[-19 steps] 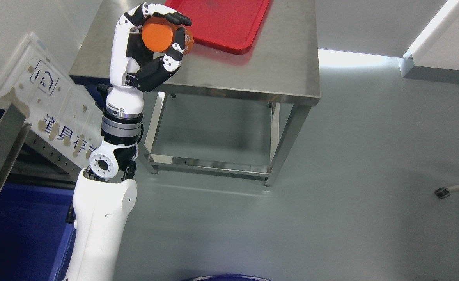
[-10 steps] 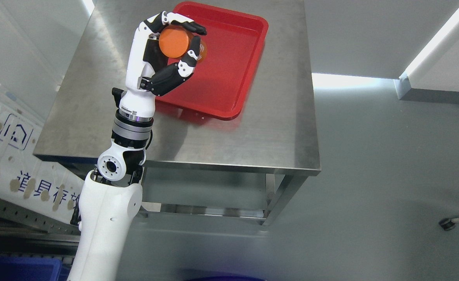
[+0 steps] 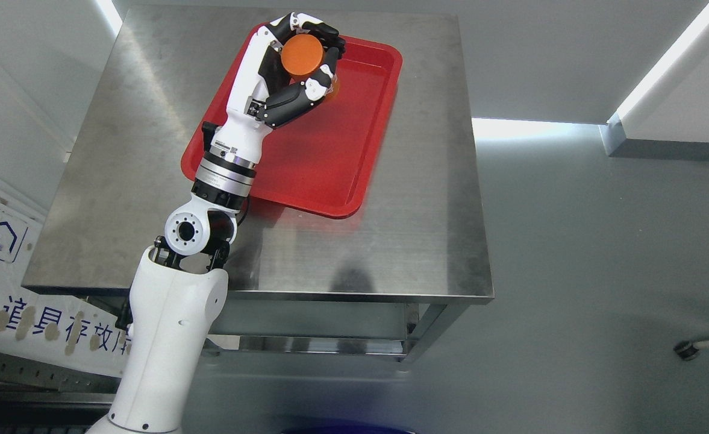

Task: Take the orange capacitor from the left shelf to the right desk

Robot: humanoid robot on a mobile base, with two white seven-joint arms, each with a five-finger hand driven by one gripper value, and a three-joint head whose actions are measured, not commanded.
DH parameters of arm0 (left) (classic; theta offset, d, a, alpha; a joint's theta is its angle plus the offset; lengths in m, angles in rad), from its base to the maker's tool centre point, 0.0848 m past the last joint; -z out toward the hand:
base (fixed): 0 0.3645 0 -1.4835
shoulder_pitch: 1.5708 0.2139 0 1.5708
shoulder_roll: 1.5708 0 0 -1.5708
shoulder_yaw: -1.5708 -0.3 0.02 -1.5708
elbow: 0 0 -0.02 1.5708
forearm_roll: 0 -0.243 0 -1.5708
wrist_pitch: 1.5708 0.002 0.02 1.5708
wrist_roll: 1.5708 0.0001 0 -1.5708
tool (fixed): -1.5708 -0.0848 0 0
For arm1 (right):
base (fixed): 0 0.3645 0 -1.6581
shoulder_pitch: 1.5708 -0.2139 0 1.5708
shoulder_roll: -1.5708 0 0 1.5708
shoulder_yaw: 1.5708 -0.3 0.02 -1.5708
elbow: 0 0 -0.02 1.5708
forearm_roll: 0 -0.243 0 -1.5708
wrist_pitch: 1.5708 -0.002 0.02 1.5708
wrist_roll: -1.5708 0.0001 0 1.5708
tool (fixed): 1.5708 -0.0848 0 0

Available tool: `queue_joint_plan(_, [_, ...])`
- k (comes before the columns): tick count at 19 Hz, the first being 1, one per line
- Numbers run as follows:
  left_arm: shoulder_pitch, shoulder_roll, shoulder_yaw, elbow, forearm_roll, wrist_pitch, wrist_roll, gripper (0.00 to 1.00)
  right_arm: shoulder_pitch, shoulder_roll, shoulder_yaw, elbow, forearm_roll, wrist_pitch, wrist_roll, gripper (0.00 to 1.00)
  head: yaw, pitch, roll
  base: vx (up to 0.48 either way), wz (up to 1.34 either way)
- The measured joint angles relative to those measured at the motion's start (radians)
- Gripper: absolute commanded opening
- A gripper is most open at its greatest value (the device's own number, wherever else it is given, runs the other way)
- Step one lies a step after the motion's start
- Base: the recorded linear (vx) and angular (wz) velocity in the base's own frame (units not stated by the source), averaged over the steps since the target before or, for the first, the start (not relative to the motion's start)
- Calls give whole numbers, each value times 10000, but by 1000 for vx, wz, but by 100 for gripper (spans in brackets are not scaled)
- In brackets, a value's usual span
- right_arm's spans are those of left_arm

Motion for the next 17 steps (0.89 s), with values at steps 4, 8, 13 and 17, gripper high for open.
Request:
queue_joint_plan(4, [-71, 0, -141, 180, -142, 178, 20, 36, 0, 0, 0, 0, 0, 0, 0, 100, 0, 0, 0, 14, -22])
queue_joint_plan(8, [-267, 0, -263, 354, -243, 294, 24, 100, 0, 0, 0, 0, 0, 0, 0, 100, 0, 0, 0, -8, 0])
queue_joint_plan(13, [-608, 0, -294, 525, -343, -370, -51, 100, -1, 0, 0, 0, 0, 0, 1, 100, 0, 0, 0, 0, 0])
queue_joint_plan(17, [-766, 0, -60, 598, -360, -1379, -73, 100, -1, 0, 0, 0, 0, 0, 1, 100, 0, 0, 0, 0, 0])
